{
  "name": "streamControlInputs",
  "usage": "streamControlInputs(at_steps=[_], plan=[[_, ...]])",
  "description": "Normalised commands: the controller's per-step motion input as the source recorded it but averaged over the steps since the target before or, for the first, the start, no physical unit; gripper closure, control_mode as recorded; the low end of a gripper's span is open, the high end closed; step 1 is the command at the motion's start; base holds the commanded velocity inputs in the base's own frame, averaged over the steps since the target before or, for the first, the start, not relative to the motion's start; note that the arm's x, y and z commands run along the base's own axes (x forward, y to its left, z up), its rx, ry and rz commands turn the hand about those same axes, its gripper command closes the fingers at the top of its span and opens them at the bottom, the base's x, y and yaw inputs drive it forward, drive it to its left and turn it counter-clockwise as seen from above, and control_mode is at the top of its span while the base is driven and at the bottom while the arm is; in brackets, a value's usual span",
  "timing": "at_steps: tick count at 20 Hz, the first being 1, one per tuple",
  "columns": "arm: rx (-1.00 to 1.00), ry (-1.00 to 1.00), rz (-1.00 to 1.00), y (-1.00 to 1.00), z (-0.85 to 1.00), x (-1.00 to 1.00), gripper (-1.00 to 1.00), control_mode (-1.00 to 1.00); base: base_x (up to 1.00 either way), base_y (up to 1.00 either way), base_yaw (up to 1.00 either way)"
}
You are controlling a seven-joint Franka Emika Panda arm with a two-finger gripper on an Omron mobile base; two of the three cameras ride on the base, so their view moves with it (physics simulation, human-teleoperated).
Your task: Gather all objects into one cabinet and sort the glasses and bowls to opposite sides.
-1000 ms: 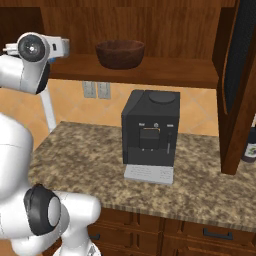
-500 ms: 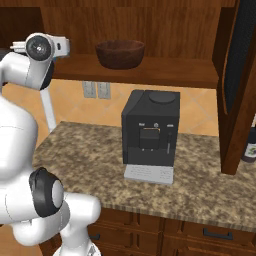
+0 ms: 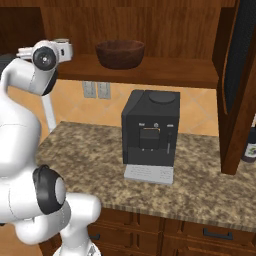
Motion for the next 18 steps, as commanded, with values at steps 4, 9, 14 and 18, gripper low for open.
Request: streamControlInputs(at_steps=[4,9,14,18], plan=[[0.00,-0.06,0.00,0.00,-0.24,0.09,1.00,-1.00,0.00,0.00,0.00],[0.00,0.00,0.00,-0.01,-0.15,0.00,1.00,-1.00,0.00,0.00,0.00],[0.00,0.00,0.00,-0.04,-0.01,0.00,1.00,-1.00,0.00,0.00,0.00],[0.00,0.00,0.00,-0.02,-0.03,0.00,1.00,-1.00,0.00,0.00,0.00]])
